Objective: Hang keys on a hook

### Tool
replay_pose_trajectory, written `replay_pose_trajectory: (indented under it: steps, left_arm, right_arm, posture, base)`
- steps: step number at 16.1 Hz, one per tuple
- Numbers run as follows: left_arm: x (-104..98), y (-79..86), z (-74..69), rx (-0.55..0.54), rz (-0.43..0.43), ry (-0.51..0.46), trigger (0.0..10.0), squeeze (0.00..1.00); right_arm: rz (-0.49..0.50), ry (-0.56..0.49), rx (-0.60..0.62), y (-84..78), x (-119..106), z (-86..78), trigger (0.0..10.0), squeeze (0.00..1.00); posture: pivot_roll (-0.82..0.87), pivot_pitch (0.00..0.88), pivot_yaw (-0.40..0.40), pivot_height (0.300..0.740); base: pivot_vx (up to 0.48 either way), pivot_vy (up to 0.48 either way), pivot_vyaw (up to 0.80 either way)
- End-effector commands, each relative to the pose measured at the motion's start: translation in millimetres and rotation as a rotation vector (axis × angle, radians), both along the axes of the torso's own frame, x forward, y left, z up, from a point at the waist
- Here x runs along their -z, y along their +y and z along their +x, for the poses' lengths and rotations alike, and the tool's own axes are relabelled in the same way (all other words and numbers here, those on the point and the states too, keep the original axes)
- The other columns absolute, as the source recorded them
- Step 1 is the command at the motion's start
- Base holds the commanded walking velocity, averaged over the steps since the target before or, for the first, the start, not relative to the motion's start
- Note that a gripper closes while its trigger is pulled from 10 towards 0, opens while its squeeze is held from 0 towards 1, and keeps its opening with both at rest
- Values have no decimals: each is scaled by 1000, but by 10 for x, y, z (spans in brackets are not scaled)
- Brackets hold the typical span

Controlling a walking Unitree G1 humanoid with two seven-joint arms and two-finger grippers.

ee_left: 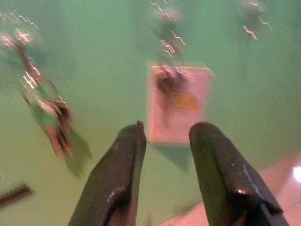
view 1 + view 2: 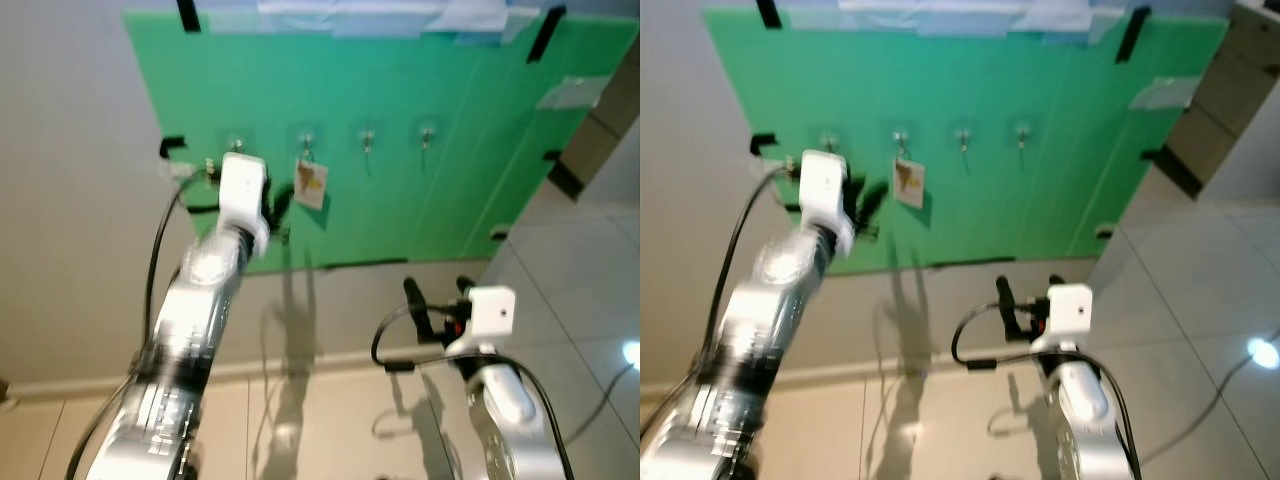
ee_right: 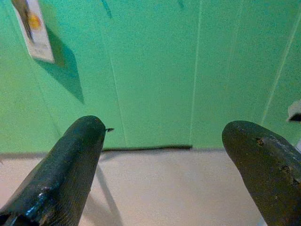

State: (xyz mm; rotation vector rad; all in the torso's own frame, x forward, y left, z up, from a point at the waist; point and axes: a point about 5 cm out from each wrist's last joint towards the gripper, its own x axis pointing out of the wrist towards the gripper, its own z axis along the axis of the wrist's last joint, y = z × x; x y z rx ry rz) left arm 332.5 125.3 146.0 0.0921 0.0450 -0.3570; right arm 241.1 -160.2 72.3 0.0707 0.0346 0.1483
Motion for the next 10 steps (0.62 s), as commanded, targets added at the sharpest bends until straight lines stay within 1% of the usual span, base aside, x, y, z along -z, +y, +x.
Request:
replay_pose_trajectory:
  steps: [1,2,3,4,5,7,8,9,10]
  left_arm:
    - [2,-47,-155,76,72,-50,10000,1000]
    - [134,-45,-392,148,139,-88,10000,1000]
    - [176,-30,-447,156,160,-94,10000,1000]
    - [250,31,-537,140,179,-98,10000,1000]
    - [380,180,-610,56,172,-56,10000,1000]
    - [487,310,-714,-18,176,-42,10000,1000]
    - [556,388,-805,-76,145,-34,10000,1000]
    - [580,392,-783,-112,92,-1,10000,0]
    - [549,364,-685,-128,3,21,10000,0]
  right_arm:
    - [28,-76,-14,15,-138,6,10000,0]
    - [39,-136,-31,43,-262,18,10000,0]
    - [38,-143,-42,59,-288,27,10000,0]
    - [29,-151,-60,95,-320,42,10000,0]
    - [39,-146,-72,119,-320,53,10000,0]
    - [62,-148,-76,116,-329,60,10000,0]
    - [82,-153,-79,106,-352,68,10000,0]
    - [74,-146,-79,91,-349,76,10000,0]
    - [37,-120,-71,79,-311,82,10000,0]
  posture:
    - [-21,0,42,740]
    - [-9,0,39,740]
    - [-5,0,36,740]
    - [0,0,33,740]
    - [4,0,28,740]
    - [8,0,21,740]
    - [8,0,17,740]
    - [12,0,4,740]
    - [9,0,-4,740]
  base:
    - [0,0,0]
    - [0,0,0]
    - [0,0,0]
    - [0,0,0]
    - [0,0,0]
    - [0,0,0]
    - [0,0,0]
    - [0,0,0]
    - [0,0,0]
